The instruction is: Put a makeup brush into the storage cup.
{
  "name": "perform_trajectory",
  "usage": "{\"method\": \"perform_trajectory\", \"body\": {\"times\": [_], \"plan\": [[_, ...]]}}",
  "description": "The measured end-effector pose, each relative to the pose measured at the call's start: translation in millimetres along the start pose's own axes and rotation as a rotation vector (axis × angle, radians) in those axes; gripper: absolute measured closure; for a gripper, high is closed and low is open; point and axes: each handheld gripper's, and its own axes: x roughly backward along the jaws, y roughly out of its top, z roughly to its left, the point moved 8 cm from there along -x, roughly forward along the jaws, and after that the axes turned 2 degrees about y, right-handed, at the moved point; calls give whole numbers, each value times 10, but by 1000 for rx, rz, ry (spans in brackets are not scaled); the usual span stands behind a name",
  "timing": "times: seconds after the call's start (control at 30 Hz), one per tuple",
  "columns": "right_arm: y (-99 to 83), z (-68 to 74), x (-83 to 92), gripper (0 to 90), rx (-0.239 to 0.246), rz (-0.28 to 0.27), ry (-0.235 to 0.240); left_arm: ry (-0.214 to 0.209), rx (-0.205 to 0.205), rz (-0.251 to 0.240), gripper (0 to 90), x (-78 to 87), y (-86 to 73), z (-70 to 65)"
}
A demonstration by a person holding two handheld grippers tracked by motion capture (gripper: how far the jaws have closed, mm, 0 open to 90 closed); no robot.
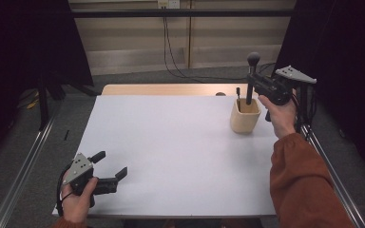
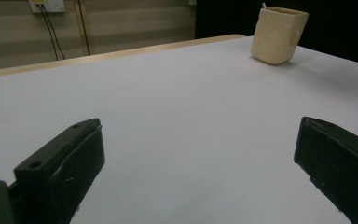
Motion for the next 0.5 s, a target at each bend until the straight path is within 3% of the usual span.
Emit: {"method": "perform_trajectory", "body": {"times": [0.5], "plan": [[-229,-105,-6,725,-16,13,-21,-3,-2,1,18,1,0,-3]]}}
